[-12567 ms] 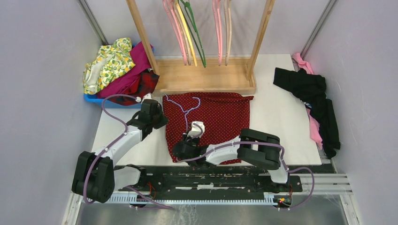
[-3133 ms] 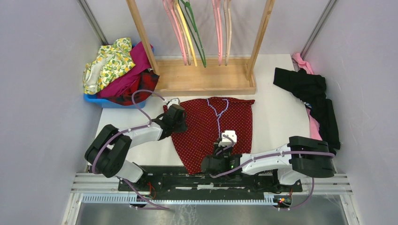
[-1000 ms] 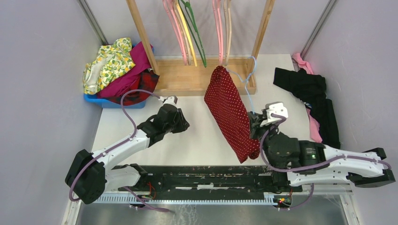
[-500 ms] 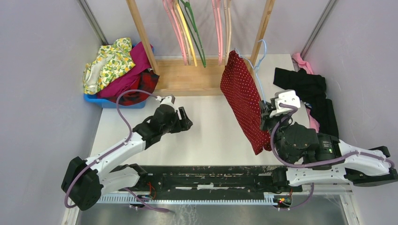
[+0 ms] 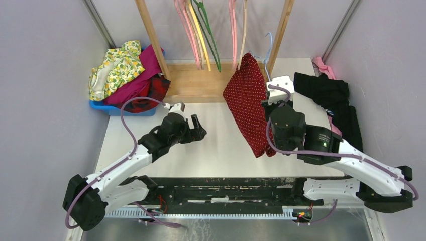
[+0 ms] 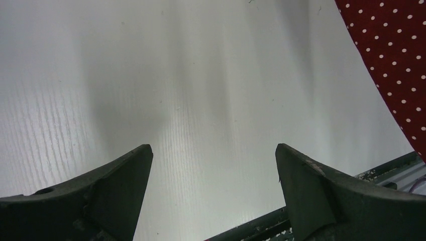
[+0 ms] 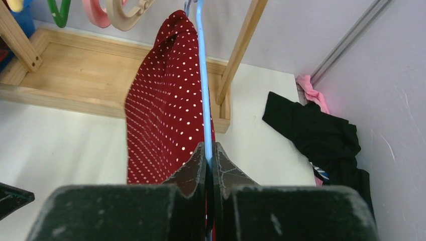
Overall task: Place the skirt on the hanger
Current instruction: Place the hanger at the clothesline.
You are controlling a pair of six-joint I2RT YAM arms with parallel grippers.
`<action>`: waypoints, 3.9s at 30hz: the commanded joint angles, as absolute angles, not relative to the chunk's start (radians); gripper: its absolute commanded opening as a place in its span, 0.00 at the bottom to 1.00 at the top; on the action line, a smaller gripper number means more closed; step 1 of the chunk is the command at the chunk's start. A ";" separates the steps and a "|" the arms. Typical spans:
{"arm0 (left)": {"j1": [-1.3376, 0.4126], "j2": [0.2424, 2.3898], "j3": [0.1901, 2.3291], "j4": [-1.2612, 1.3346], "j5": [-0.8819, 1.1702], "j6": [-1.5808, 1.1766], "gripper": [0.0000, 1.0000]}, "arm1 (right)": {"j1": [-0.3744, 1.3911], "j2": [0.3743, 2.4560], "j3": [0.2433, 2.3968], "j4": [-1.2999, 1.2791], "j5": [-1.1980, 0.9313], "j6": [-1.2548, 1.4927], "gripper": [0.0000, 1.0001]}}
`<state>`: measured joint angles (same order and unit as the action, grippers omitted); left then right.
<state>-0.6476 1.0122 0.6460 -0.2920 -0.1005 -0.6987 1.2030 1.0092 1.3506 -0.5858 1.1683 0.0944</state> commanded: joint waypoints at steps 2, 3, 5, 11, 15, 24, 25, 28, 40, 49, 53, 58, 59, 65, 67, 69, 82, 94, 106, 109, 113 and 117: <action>-0.651 0.977 0.668 -0.305 -0.125 -0.667 0.99 | 1.115 1.041 1.455 -0.551 1.053 0.127 0.01; -0.650 0.975 0.668 -0.307 -0.123 -0.666 0.99 | 1.100 1.050 1.472 -0.544 1.037 0.123 0.01; -0.650 0.970 0.666 -0.303 -0.116 -0.666 0.99 | 1.065 1.072 1.507 -0.541 0.998 0.120 0.01; -0.651 0.955 0.661 -0.299 -0.110 -0.667 0.99 | 0.967 1.150 1.619 -0.552 0.879 0.122 0.01; -0.650 0.941 0.655 -0.293 -0.106 -0.667 0.99 | 0.900 1.207 1.688 -0.575 0.801 0.138 0.01; -0.651 0.933 0.651 -0.291 -0.100 -0.664 0.99 | 0.775 1.282 1.806 -0.611 0.668 0.168 0.01; -0.650 0.933 0.651 -0.290 -0.100 -0.664 0.99 | 0.769 1.287 1.815 -0.614 0.663 0.169 0.01; -0.650 0.934 0.652 -0.288 -0.098 -0.664 0.99 | 0.753 1.298 1.828 -0.623 0.644 0.175 0.01; -0.650 0.943 0.658 -0.284 -0.095 -0.659 0.99 | 0.712 1.289 1.812 -0.622 0.595 0.196 0.01; -0.651 0.948 0.672 -0.285 -0.094 -0.654 0.99 | 0.682 1.308 1.840 -0.621 0.564 0.196 0.01; -0.651 0.952 0.677 -0.286 -0.088 -0.652 0.99 | 0.667 1.323 1.854 -0.607 0.547 0.193 0.01; -0.651 0.947 0.676 -0.281 -0.088 -0.649 0.99 | 0.631 1.359 1.893 -0.588 0.489 0.195 0.01; -0.651 0.949 0.676 -0.281 -0.087 -0.649 0.99 | 0.624 1.364 1.901 -0.583 0.481 0.195 0.01; -0.651 0.956 0.676 -0.273 -0.089 -0.646 0.99 | 0.591 1.405 1.954 -0.548 0.459 0.182 0.01; -0.651 0.961 0.679 -0.272 -0.090 -0.644 0.99 | 0.578 1.418 1.980 -0.539 0.454 0.175 0.01; -0.650 0.966 0.680 -0.267 -0.091 -0.644 0.99 | 0.564 1.433 2.002 -0.537 0.451 0.170 0.01; -0.650 0.994 0.683 -0.252 -0.099 -0.643 0.99 | 0.428 1.546 2.085 -0.521 0.326 0.206 0.01; -0.651 0.999 0.685 -0.253 -0.108 -0.645 0.99 | 0.360 1.638 2.119 -0.531 0.219 0.247 0.01; -0.650 0.983 0.690 -0.277 -0.126 -0.646 0.99 | 0.327 1.556 1.991 -0.555 0.193 0.290 0.49; -0.650 0.982 0.698 -0.290 -0.131 -0.644 0.99 | 0.321 1.493 1.927 -0.553 0.188 0.299 0.54; -0.651 0.969 0.710 -0.313 -0.138 -0.646 0.99 | 0.316 1.393 1.827 -0.569 0.190 0.312 0.62; -0.650 0.944 0.742 -0.366 -0.169 -0.639 0.99 | 0.313 1.244 1.682 -0.619 0.220 0.320 0.74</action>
<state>-0.6476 0.9859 0.6708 -0.3313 -0.1188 -0.6975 0.3210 1.3975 1.7802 -0.6064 0.1925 0.3023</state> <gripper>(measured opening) 0.990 0.687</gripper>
